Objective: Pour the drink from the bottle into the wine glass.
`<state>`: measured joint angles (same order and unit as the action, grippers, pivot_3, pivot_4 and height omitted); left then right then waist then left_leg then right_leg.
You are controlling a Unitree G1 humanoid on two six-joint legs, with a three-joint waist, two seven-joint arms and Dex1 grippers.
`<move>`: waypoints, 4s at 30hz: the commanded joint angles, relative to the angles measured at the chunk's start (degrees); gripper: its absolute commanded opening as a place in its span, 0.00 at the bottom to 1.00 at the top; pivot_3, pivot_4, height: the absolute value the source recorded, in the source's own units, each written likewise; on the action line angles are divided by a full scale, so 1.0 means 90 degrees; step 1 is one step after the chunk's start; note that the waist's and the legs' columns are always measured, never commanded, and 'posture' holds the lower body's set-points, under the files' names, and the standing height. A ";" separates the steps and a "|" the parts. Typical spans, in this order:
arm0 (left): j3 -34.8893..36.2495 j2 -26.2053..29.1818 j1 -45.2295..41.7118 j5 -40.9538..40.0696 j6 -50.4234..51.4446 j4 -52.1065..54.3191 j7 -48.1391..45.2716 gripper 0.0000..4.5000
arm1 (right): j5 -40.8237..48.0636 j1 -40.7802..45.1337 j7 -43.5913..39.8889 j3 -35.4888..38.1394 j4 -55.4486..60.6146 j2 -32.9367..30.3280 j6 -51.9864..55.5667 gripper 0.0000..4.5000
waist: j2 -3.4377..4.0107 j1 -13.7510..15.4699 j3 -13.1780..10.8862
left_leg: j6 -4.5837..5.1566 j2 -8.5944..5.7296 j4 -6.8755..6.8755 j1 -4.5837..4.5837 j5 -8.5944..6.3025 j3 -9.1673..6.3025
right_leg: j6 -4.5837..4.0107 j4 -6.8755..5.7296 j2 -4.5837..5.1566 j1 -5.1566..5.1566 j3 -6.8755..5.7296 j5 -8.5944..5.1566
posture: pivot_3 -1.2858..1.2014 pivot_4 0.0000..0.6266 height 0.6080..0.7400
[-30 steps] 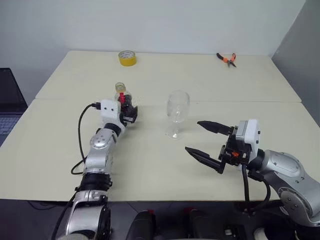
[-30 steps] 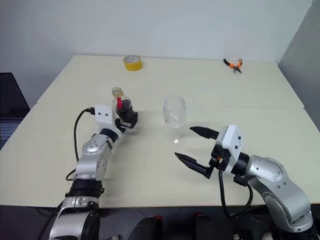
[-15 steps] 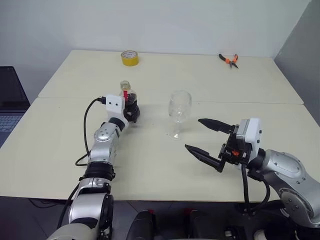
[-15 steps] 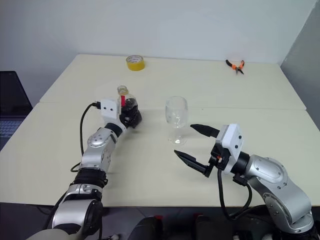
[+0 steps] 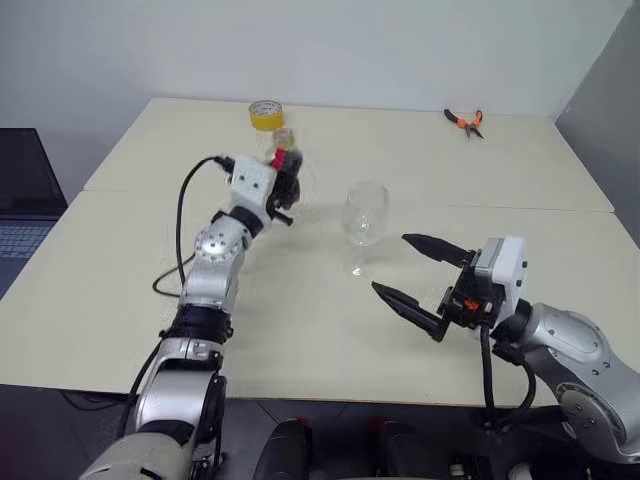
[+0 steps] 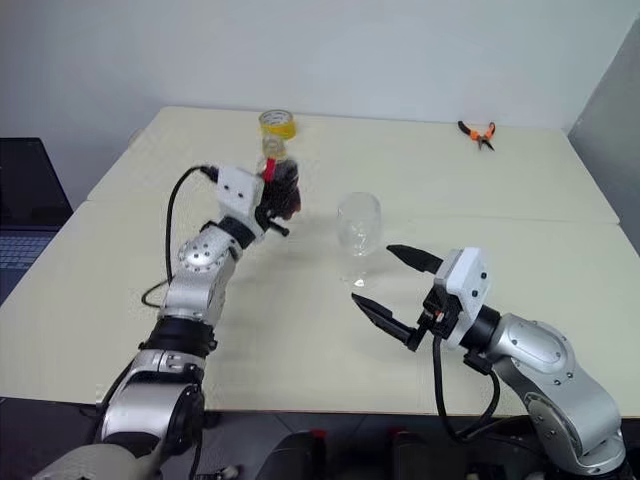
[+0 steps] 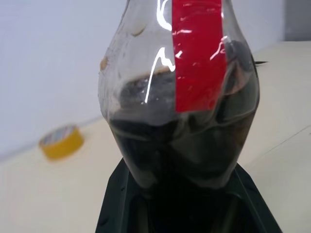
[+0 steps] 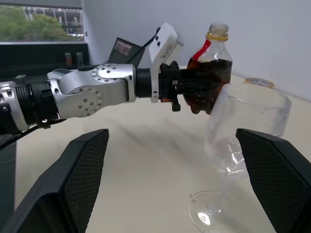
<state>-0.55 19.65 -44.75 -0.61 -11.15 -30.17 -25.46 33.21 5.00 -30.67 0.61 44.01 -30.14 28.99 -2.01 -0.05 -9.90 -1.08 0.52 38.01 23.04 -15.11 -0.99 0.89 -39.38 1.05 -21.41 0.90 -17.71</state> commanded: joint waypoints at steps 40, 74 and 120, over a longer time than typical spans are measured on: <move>-0.1874 0.1260 -0.2328 0.3693 -0.4622 -0.3055 0.2126 0.17 | -0.1525 0.0981 0.1014 -0.0812 -0.0976 0.1458 -0.0625 1.00 | 0.0002 -0.0015 -0.0002 | 0.0002 -0.0003 0.0006 0.0040 0.0002 0.0007 | -0.0001 -0.0020 -0.0001 -0.0056 -0.0014 0.0000 | 0.52 0.24 1.00; -0.2642 0.1612 -0.2945 0.5006 -0.4831 -0.3395 0.3794 0.16 | -0.1756 0.0984 0.0985 -0.0920 -0.1058 0.1632 -0.0544 1.00 | 0.0002 -0.0018 -0.0002 | -0.0022 -0.0005 0.0022 0.0080 0.0019 0.0012 | -0.0001 -0.0057 0.0000 -0.0105 -0.0016 0.0000 | 0.52 0.24 1.00; -0.3081 0.1796 -0.3385 0.5393 -0.4757 -0.3759 0.4383 0.15 | -0.1790 0.0907 0.0915 -0.1033 -0.1113 0.1674 -0.0576 1.00 | 0.0002 -0.0019 -0.0001 | -0.0025 -0.0006 0.0033 0.0082 0.0021 0.0013 | -0.0001 -0.0064 0.0000 -0.0105 -0.0018 0.0000 | 0.52 0.24 1.00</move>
<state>-29.03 34.87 -72.59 48.55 -54.11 -64.84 12.13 16.98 12.93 -22.40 -9.04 33.32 -15.26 24.49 -1.99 -0.22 -9.91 -1.31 0.47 38.31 23.77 -14.91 -0.87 0.88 -39.96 1.05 -22.36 0.73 -17.71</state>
